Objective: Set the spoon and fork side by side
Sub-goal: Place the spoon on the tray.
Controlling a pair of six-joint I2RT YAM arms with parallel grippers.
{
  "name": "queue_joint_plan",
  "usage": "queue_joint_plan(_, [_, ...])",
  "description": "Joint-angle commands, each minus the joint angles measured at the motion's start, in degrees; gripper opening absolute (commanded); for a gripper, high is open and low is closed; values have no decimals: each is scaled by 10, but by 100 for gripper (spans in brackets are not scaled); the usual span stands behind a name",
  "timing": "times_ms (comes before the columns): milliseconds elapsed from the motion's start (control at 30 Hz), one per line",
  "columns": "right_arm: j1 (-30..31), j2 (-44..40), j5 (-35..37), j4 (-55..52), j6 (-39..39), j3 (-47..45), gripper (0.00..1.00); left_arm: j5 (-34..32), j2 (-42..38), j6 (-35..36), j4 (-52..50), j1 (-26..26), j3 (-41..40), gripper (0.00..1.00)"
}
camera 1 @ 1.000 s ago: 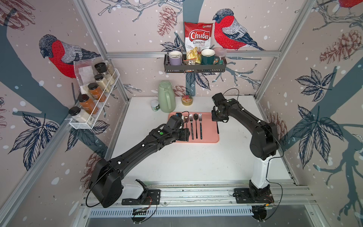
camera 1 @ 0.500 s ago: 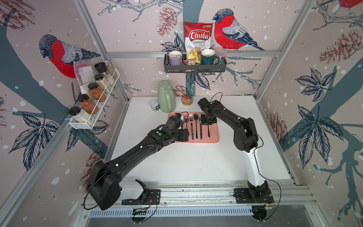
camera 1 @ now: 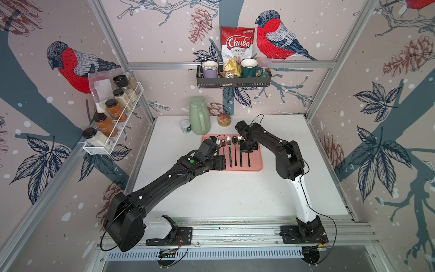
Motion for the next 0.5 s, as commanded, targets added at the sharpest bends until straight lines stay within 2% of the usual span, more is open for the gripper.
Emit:
queue_joint_plan(0, [7, 2, 10, -13, 4, 3, 4, -3, 0, 3, 3, -1, -2, 69])
queue_joint_plan(67, [7, 3, 12, -13, 3, 1, 6, -3, -2, 2, 1, -1, -1, 69])
queue_joint_plan(200, [10, -3, 13, -20, 1, 2, 30, -4, -14, 1, 2, -1, -3, 69])
queue_joint_plan(267, [12, -13, 18, -22, 1, 1, 38, -13, -21, 1, 3, -1, -4, 69])
queue_joint_plan(467, [13, -80, 34, -22, -7, -22, 44, -46, -47, 16, -4, 10, 7, 69])
